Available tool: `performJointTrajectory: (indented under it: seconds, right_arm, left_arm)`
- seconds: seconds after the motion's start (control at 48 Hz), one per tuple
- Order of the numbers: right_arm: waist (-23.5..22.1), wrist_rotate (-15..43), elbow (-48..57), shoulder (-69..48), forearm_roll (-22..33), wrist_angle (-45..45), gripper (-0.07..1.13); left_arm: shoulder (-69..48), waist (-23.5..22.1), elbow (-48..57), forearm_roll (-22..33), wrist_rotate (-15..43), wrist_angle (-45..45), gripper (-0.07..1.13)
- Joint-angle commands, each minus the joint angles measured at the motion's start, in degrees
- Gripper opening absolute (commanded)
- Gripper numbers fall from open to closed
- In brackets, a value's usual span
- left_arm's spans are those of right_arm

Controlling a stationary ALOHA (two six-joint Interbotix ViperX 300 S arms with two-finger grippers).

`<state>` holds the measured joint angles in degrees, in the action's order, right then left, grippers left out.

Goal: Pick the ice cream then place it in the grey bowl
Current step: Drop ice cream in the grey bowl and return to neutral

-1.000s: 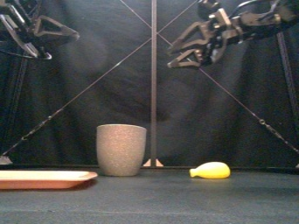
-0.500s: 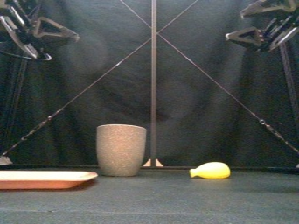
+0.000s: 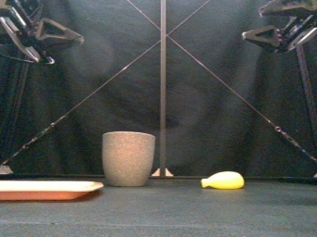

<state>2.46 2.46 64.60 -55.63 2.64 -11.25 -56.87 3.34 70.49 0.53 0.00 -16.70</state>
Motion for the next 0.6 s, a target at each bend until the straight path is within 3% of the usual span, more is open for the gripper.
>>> performJointTrajectory:
  seconds: [0.021, 0.604]
  right_arm:
    - [-0.4, -0.1, -0.6, 0.0, 0.0, -0.3, 0.98]
    - [-2.5, 0.4, 0.5, -1.5, 2.3, 0.1, 0.98]
  left_arm:
    - [0.2, 0.2, -0.8, 0.1, 0.1, -0.3, 0.05]
    - [0.1, 0.1, -0.6, 0.0, 0.1, 0.0, 0.05]
